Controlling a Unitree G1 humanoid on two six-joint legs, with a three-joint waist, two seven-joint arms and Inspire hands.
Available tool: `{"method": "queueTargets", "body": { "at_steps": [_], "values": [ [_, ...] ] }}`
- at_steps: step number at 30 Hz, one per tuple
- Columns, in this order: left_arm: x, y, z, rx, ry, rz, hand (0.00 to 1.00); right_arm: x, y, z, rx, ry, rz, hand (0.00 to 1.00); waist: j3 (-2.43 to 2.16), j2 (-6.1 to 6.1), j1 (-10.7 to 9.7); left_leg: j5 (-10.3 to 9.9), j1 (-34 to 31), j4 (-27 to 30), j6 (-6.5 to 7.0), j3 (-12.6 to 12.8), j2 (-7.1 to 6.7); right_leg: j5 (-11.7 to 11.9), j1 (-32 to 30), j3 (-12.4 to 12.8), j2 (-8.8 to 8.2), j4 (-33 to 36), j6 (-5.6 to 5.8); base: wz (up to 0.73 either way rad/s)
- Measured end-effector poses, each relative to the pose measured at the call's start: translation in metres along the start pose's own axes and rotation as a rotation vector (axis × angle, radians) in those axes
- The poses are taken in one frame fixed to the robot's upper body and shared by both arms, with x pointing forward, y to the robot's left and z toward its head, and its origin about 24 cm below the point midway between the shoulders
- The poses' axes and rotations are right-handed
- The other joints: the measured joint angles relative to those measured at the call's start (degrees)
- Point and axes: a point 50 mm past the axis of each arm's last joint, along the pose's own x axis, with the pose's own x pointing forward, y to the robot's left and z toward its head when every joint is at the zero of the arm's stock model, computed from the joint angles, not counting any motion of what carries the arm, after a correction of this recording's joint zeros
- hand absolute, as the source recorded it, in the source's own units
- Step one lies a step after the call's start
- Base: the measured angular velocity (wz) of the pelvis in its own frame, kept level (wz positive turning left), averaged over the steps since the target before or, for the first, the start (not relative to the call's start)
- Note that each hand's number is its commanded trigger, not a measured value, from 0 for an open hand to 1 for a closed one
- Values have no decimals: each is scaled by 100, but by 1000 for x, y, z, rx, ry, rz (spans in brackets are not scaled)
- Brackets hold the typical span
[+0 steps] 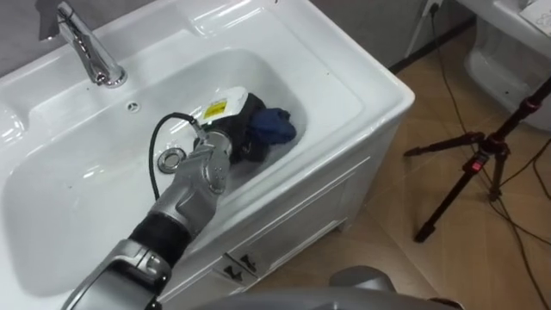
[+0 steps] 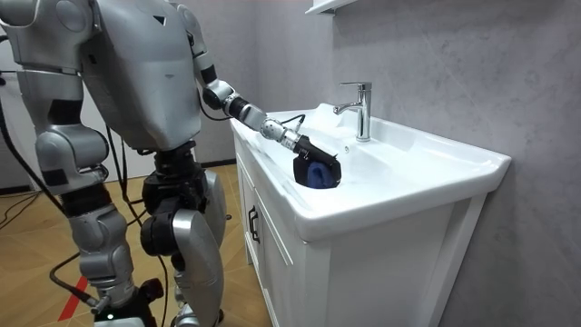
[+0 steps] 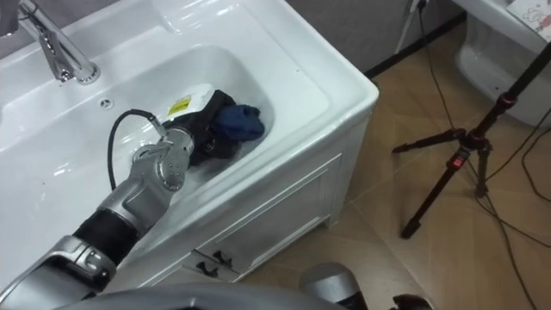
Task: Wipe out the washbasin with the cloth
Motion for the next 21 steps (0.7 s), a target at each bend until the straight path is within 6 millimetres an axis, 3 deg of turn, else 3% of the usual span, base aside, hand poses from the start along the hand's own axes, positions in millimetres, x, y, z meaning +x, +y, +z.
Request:
{"method": "queueTargets", "body": {
  "at_steps": [6,13,16,19,21],
  "values": [
    [0,5,-14,43,41,17,100,0,1,-18,54,35,-21,0,11,-17,-105,0,79,2,0,177,5,-3,3,174,12,3,-1,-13],
    [5,10,-48,41,169,49,100,-2,7,-41,84,89,-7,0,15,-12,-108,-2,126,-6,-1,542,18,12,-215,569,122,188,-20,-30],
    [9,18,-64,42,243,80,100,-2,3,-39,111,73,-27,0,1,41,-121,-47,-77,41,68,522,13,34,-498,697,175,327,-19,-24],
    [17,30,-70,78,283,111,100,-2,-5,-33,100,56,-56,0,-11,195,-117,-61,-300,68,82,570,-6,140,-805,827,190,404,8,-22],
    [20,37,-77,102,316,119,100,-2,-11,-30,100,45,-70,0,28,199,-140,-73,-382,71,102,674,-20,140,-982,911,192,535,18,-24]
  ]
}}
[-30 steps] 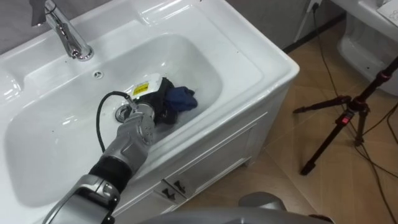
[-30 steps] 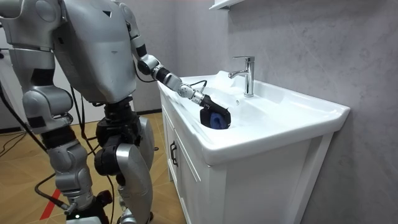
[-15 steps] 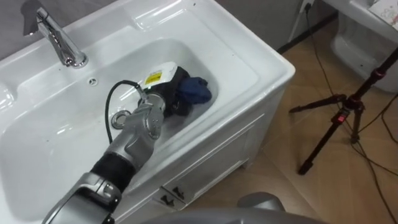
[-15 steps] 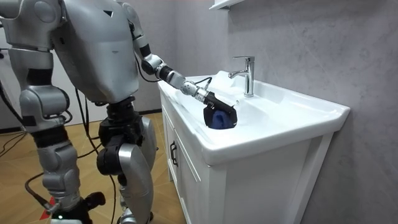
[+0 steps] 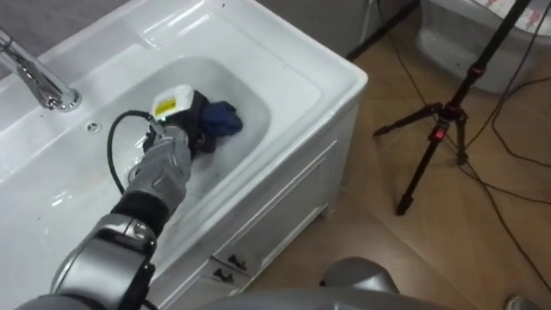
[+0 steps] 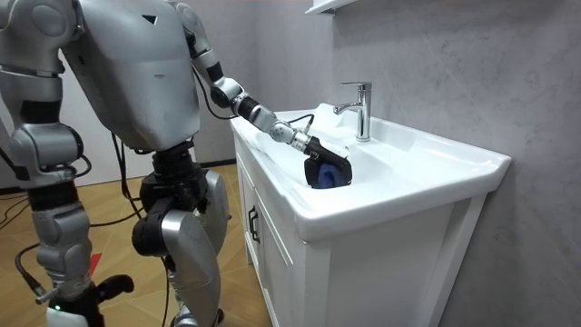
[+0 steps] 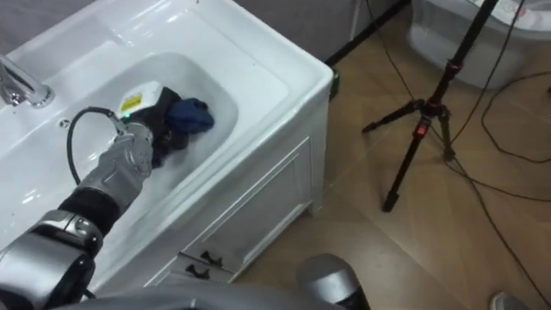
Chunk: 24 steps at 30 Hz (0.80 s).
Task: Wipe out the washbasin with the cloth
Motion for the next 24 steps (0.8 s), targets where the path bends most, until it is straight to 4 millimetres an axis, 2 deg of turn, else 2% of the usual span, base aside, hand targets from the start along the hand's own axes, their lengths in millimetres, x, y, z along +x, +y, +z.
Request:
{"method": "queueTargets", "body": {
  "at_steps": [1,3,4,5,7,9,10,13,14,16,18,20,24],
  "values": [
    [3,5,-4,13,22,10,100,0,-4,2,-1,-9,-13,0,-21,60,-11,-23,-91,22,28,85,1,-3,-150,49,2,108,5,-24],
    [8,14,-8,31,49,32,100,0,-10,5,7,-17,-31,0,-15,96,-1,-58,-238,36,59,177,-3,-23,-418,113,19,304,13,-23],
    [11,20,-12,44,69,47,100,0,-12,10,12,-25,-38,0,-15,98,9,-65,-346,92,66,239,-60,-28,-582,185,32,423,14,-24],
    [13,25,-17,60,89,61,100,0,-14,12,16,-24,-44,0,21,44,-37,-71,-482,192,74,256,-71,-22,-725,232,29,498,13,-21],
    [16,36,-21,82,108,87,100,0,-16,14,17,-30,-51,0,34,24,-81,-73,-665,252,75,297,-78,20,-932,280,33,571,8,-15],
    [18,45,-28,99,134,121,100,0,-17,25,0,-55,-56,0,45,8,-122,-88,-890,352,83,333,-57,95,-1135,347,65,587,17,-21],
    [20,54,-31,111,148,147,100,-1,-17,30,-15,-67,-58,0,57,-10,-124,-109,-1058,455,85,381,-21,139,-1271,369,92,580,50,-21],
    [24,80,-36,141,177,236,100,-1,-18,46,-41,-95,-67,0,83,-55,-125,-166,-1537,789,107,455,55,296,-1660,476,136,604,41,-16],
    [25,90,-36,146,182,271,100,-2,-18,52,-54,-110,-68,0,129,-137,-130,-171,-1667,864,113,460,62,328,-1772,479,137,640,41,-3],
    [26,103,-38,151,187,319,100,-3,-18,60,-72,-137,-70,0,158,-205,-132,-207,-1867,1010,132,476,100,368,-1926,482,143,670,51,0],
    [26,112,-41,157,197,352,100,-4,-19,67,-77,-159,-70,0,155,-239,-131,-234,-2065,1150,120,469,184,487,-2010,455,183,558,31,0],
    [26,122,-44,164,211,367,100,-5,-20,72,-43,-180,-65,0,175,-285,-131,-278,-2234,1350,102,454,311,622,-2032,442,242,417,-3,-2],
    [25,130,-48,172,221,408,100,-5,-21,72,0,-190,-60,0,191,-357,-143,-291,-2393,1448,113,453,337,686,-2141,450,248,403,-4,-1]
  ]
}}
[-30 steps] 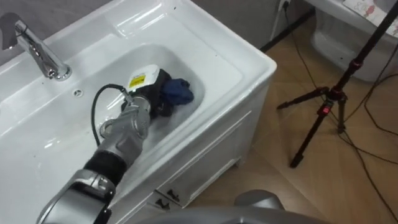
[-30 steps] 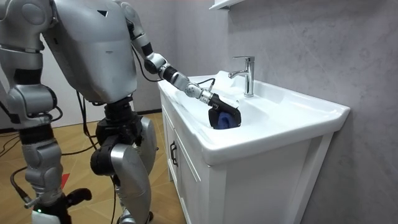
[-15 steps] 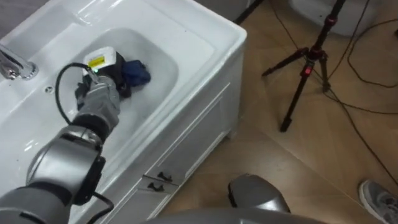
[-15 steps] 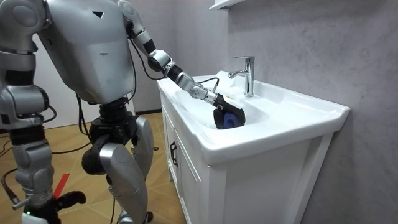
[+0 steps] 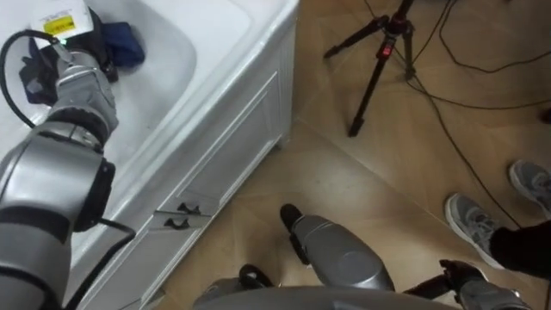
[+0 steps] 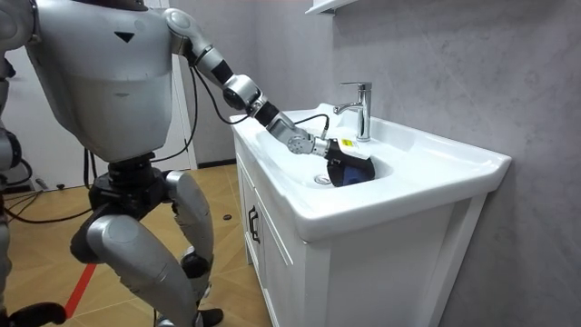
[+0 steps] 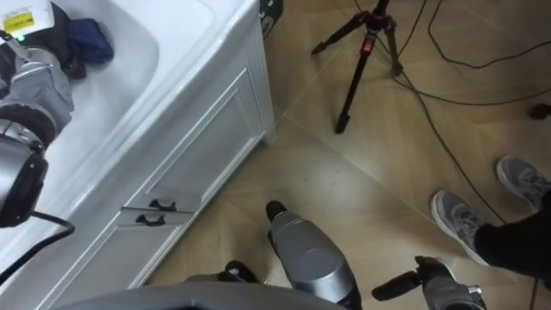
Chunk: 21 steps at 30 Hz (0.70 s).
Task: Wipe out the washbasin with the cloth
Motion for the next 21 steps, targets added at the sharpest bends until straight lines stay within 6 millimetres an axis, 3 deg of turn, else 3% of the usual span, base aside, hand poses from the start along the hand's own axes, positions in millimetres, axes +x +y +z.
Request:
{"method": "queueTargets", "body": {
  "at_steps": [6,12,21],
  "values": [
    [1,3,0,18,-7,26,100,0,2,4,12,-7,10,0,3,-4,2,-58,-186,214,68,0,70,70,-94,-57,-27,-12,24,0],
    [3,9,1,46,-24,41,100,0,0,21,25,-46,8,0,-1,24,21,-84,-418,388,85,-48,76,146,-232,-132,-48,-9,40,2],
    [-4,-9,-19,79,12,-16,100,0,2,30,10,-67,2,0,18,33,255,-77,-417,375,63,-93,56,92,-256,-200,-83,77,25,1]
  ]
}}
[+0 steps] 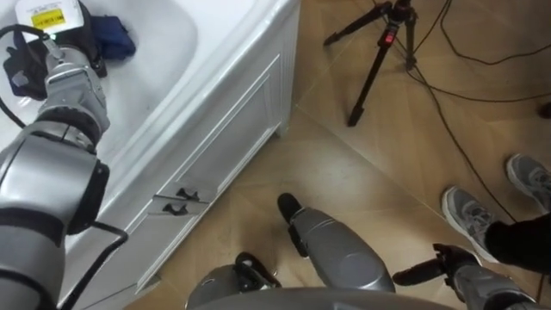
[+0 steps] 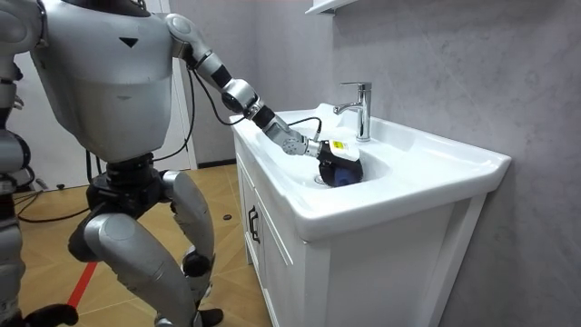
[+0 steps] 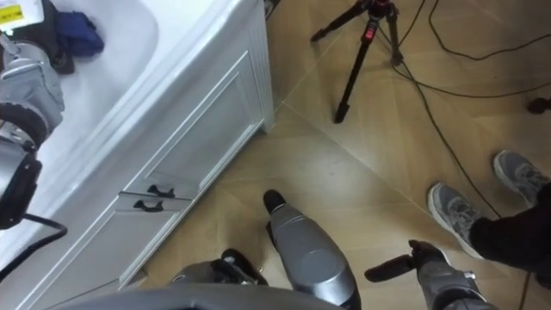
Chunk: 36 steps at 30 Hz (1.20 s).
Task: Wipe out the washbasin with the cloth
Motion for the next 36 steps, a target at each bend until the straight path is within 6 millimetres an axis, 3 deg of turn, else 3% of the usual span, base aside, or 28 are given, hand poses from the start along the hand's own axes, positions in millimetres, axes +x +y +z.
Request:
{"method": "queueTargets", "body": {
  "at_steps": [9,12,19,25,36],
  "values": [
    [-10,-21,-33,20,70,-53,100,0,0,2,21,-5,-12,0,-19,9,327,93,-165,-11,-76,-362,-21,-132,-88,-349,-93,99,-165,20],
    [-13,-27,-37,10,79,-68,100,0,0,3,21,2,-12,0,-89,26,492,120,-172,-30,-110,-448,-23,-173,-79,-437,-112,120,-201,15],
    [-22,-40,-47,33,90,-102,100,1,-3,15,21,-11,-22,0,-130,36,749,148,-157,-2,-119,-694,-72,-253,-6,-604,-169,201,-223,13],
    [-30,-52,-56,42,108,-128,100,1,-4,21,24,-33,-23,0,-153,51,879,197,-44,-38,-157,-857,-104,-306,161,-732,-216,210,-251,13],
    [-38,-62,-61,8,104,-141,100,1,-5,14,24,-32,-25,0,-192,50,905,233,168,-114,-161,-1164,-165,-386,495,-983,-297,138,-273,12]
  ]
}}
